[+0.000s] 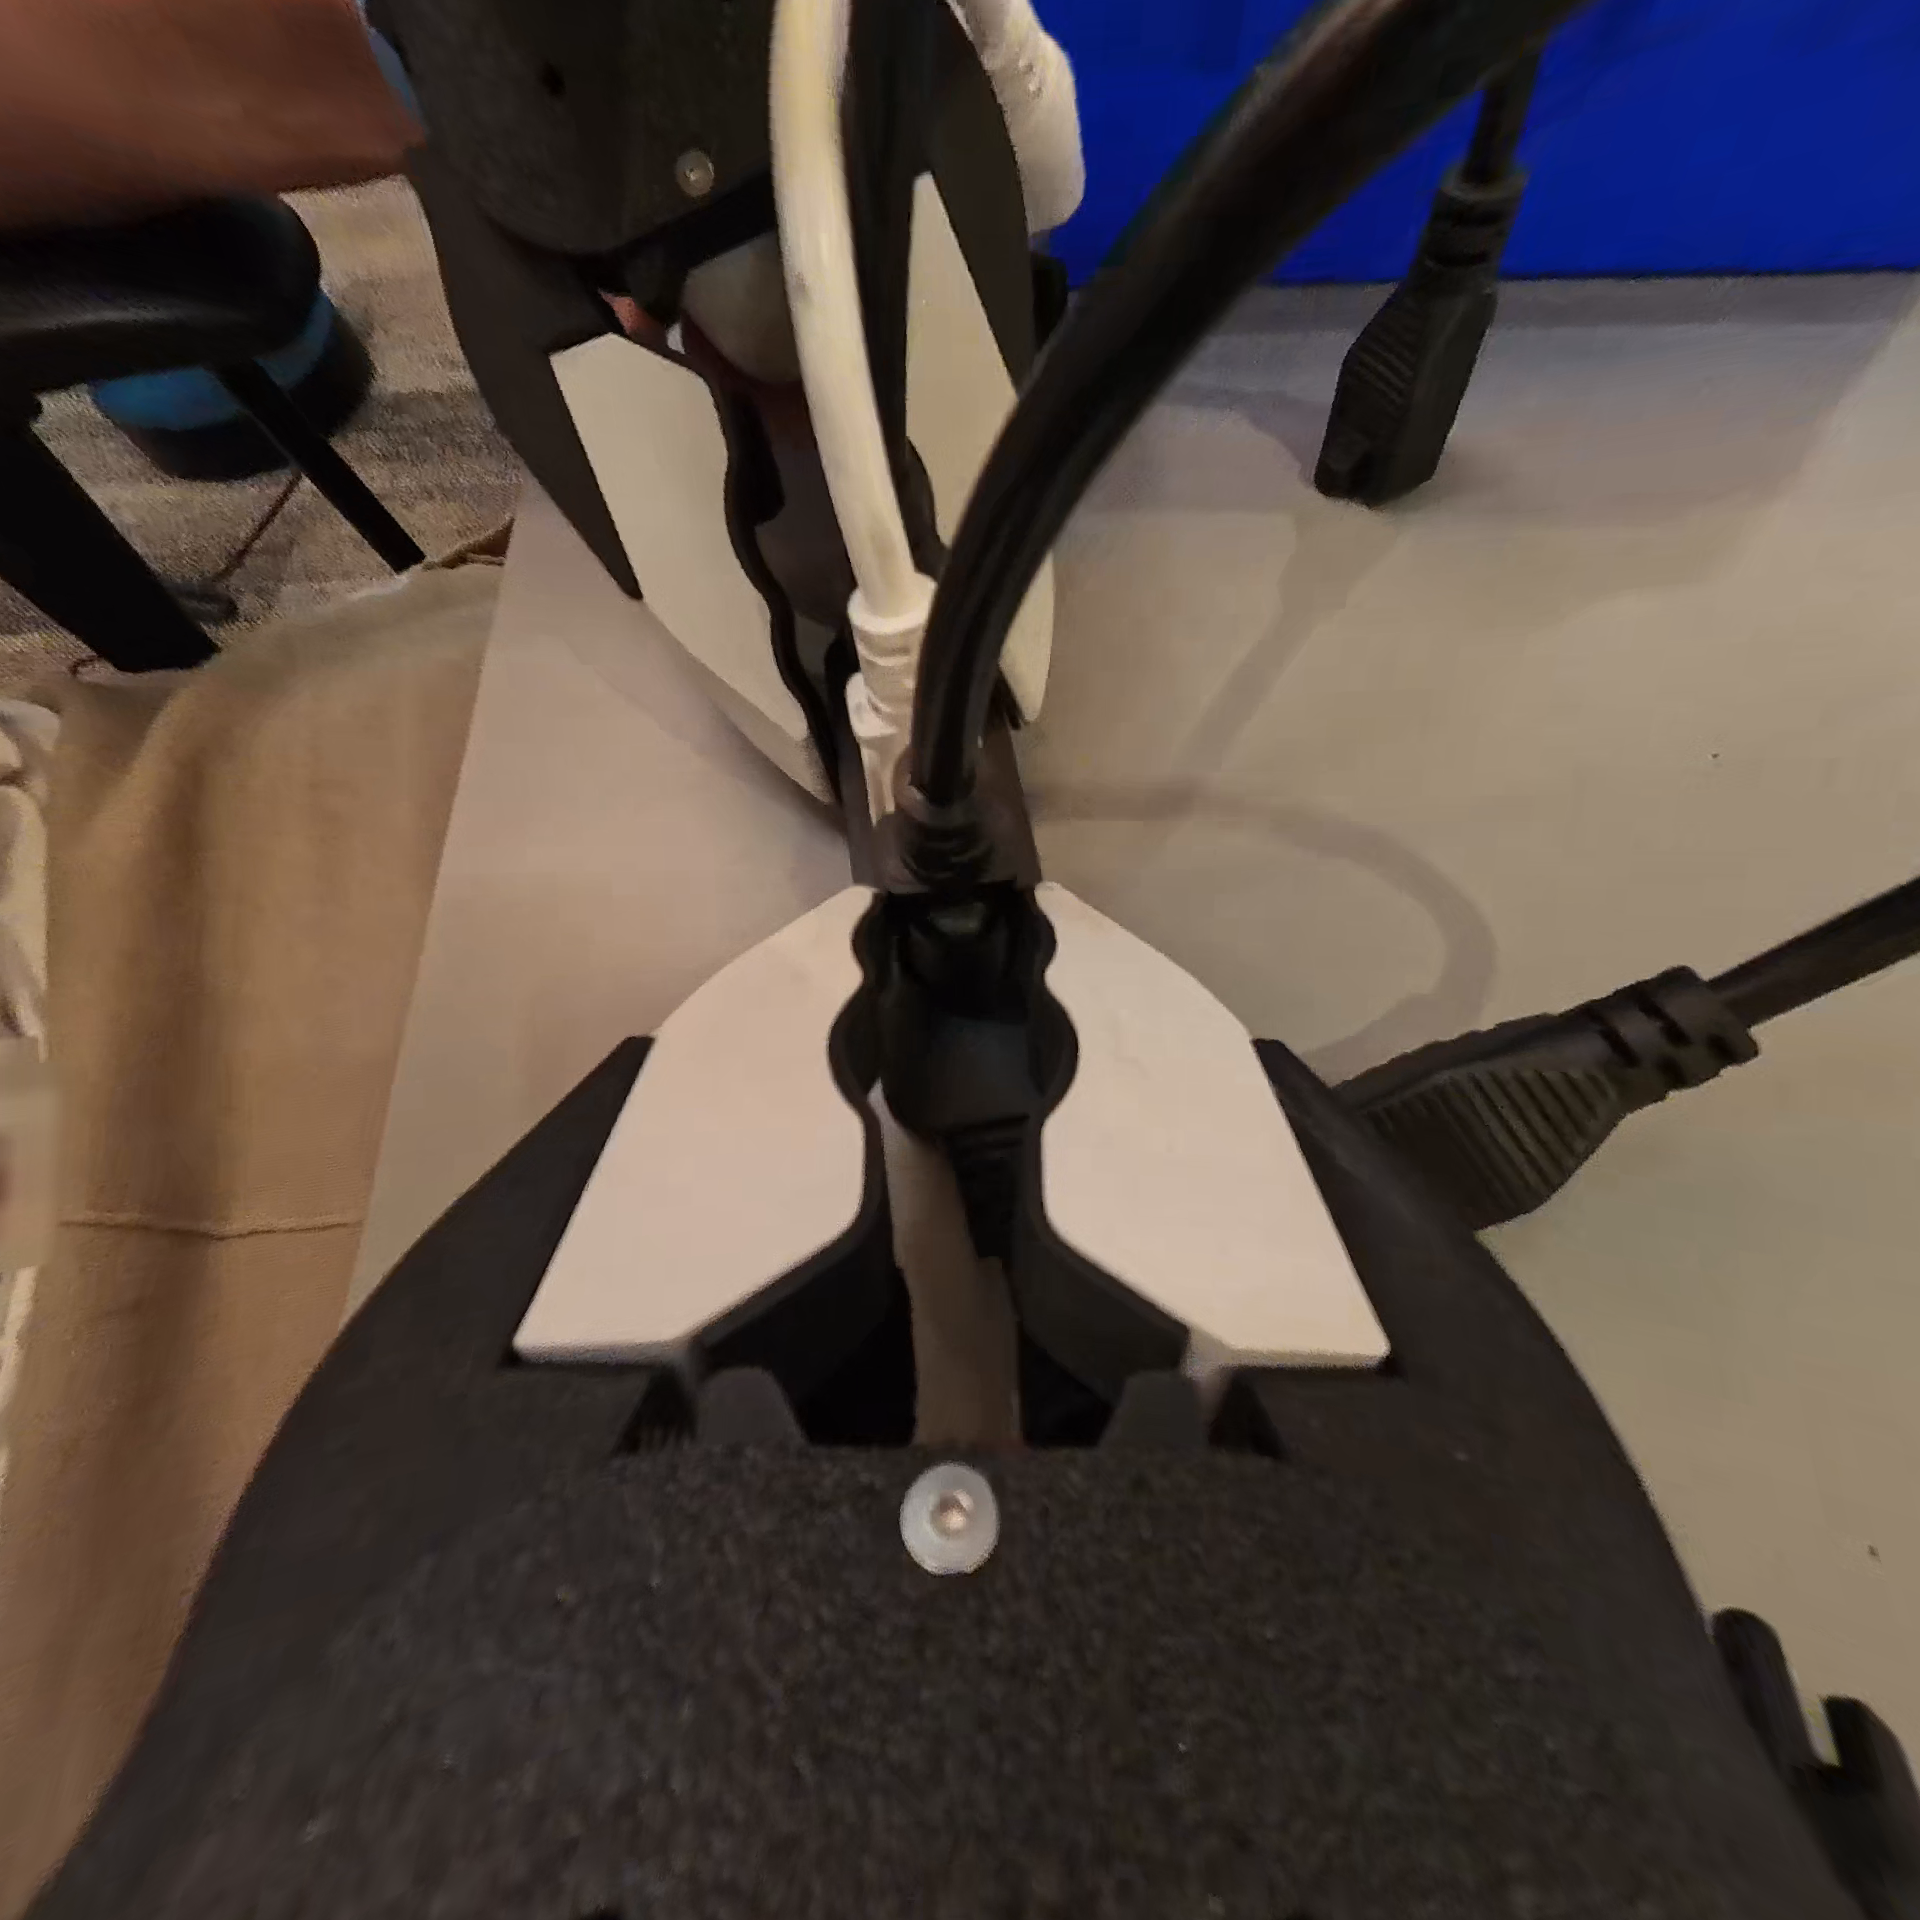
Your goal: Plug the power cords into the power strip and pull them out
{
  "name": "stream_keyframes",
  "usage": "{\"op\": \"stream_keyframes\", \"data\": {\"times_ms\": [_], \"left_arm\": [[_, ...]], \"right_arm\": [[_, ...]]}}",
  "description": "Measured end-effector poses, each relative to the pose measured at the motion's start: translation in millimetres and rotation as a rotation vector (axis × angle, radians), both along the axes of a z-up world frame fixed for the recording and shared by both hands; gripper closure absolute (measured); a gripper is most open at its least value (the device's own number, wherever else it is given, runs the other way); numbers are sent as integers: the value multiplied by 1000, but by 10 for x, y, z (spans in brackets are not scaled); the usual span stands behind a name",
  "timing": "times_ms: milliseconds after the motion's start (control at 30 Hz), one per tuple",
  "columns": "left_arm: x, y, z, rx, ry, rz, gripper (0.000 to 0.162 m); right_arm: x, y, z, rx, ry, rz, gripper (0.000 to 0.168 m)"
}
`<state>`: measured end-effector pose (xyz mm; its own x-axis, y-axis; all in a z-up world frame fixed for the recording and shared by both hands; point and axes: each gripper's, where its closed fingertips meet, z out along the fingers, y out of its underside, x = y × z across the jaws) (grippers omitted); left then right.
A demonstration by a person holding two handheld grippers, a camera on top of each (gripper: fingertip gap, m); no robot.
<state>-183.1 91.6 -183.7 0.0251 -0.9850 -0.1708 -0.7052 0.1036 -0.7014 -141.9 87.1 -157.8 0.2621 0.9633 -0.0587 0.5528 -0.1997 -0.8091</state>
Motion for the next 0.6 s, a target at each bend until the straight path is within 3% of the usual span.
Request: {"op": "stream_keyframes", "data": {"times_ms": [133,233,367,600], "left_arm": [[1,54,-4,14,30,19,120],[8,7,-2,5,3,10,120],[11,18,-1,10,21,7,120],[14,41,-1,10,25,10,120]], "right_arm": [[-42,73,4,43,-79,-35,145],[-9,25,4,-3,-3,-14,146],[-36,42,6,57,-63,-7,146],[-21,57,7,21,0,-18,146]]}}
